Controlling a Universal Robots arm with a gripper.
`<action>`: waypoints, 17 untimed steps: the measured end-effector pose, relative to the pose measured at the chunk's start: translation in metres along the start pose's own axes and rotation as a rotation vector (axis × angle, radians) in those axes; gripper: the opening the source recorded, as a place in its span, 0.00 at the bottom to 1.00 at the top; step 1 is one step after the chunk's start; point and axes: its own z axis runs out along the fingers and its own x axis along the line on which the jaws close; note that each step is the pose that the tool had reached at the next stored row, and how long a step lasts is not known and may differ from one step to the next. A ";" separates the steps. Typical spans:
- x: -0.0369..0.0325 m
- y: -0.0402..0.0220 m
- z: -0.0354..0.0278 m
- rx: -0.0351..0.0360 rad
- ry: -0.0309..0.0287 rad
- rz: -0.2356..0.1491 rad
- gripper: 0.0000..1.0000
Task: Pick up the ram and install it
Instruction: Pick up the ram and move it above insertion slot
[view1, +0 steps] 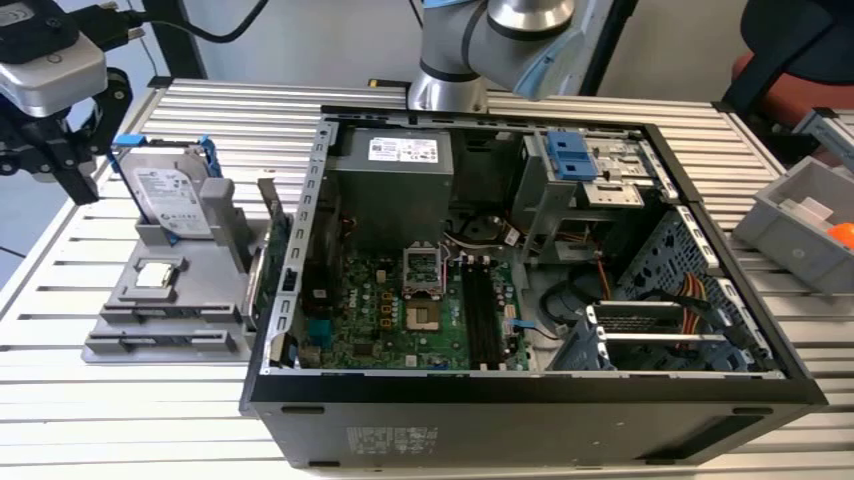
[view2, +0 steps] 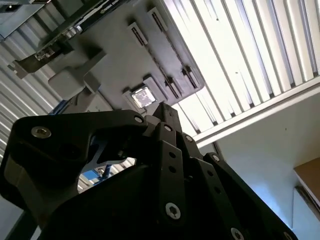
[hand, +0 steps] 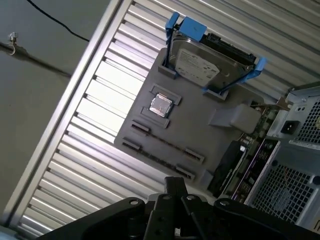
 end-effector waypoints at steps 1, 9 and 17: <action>-0.0001 0.0001 0.0000 0.0000 0.0004 -0.009 0.00; -0.0004 0.0010 0.0001 0.0005 0.0049 -0.102 0.00; -0.0007 0.0015 0.0000 0.0009 0.0102 -0.212 0.00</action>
